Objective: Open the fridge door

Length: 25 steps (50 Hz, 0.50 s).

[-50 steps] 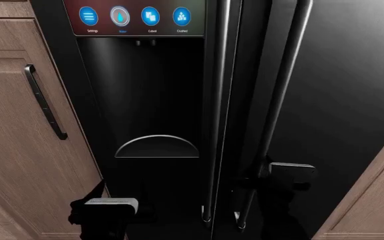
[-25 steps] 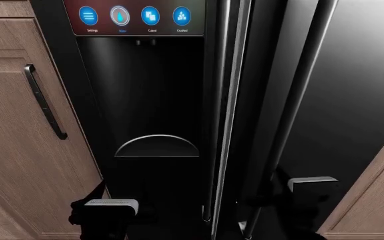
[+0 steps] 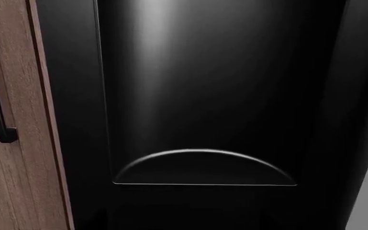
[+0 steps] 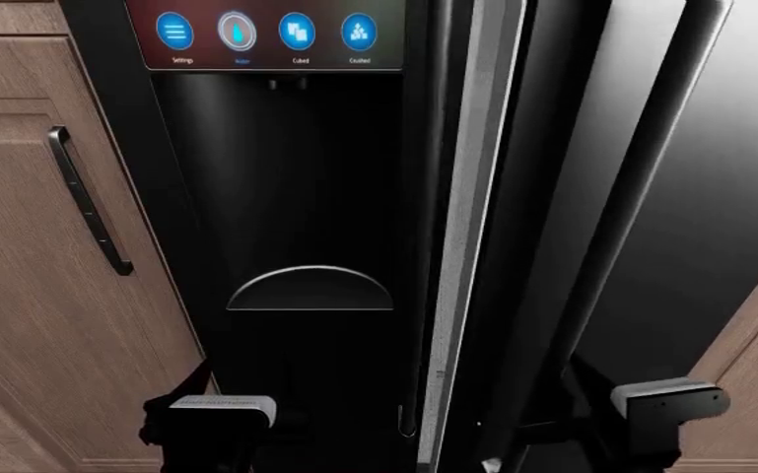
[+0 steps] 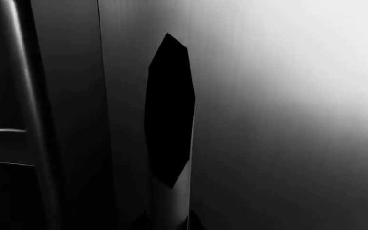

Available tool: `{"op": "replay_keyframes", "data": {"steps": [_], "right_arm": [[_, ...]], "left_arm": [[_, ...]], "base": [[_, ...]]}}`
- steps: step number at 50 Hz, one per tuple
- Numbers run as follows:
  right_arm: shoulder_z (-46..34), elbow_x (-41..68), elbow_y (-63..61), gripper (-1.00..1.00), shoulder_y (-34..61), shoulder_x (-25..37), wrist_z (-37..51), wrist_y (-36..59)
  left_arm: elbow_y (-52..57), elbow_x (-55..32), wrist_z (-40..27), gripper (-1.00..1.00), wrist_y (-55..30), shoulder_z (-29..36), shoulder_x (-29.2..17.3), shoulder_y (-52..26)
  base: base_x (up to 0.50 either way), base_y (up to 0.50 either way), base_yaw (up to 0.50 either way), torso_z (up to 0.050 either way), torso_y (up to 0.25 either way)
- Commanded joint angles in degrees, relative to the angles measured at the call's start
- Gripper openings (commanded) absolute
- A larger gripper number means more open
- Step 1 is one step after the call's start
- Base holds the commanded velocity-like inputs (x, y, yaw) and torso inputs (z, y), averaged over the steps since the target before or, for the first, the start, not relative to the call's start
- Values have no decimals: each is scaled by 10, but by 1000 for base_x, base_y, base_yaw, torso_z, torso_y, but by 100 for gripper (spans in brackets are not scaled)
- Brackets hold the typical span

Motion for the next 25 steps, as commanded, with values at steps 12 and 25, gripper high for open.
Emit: {"op": "replay_keyframes", "data": {"steps": [12,25], "right_arm": [[110,36,-45,-100,-43,64,7,-53],[147,81,-66,-100,-99,102,-26,-75]], "left_arm": [[-1,-3,-3,100,3,8,-4,0],[11,-3,-11,100,-1,11,-9,4]], "base": [[0,-3,-4,2,4],[0,-3,-4,2,4]]}}
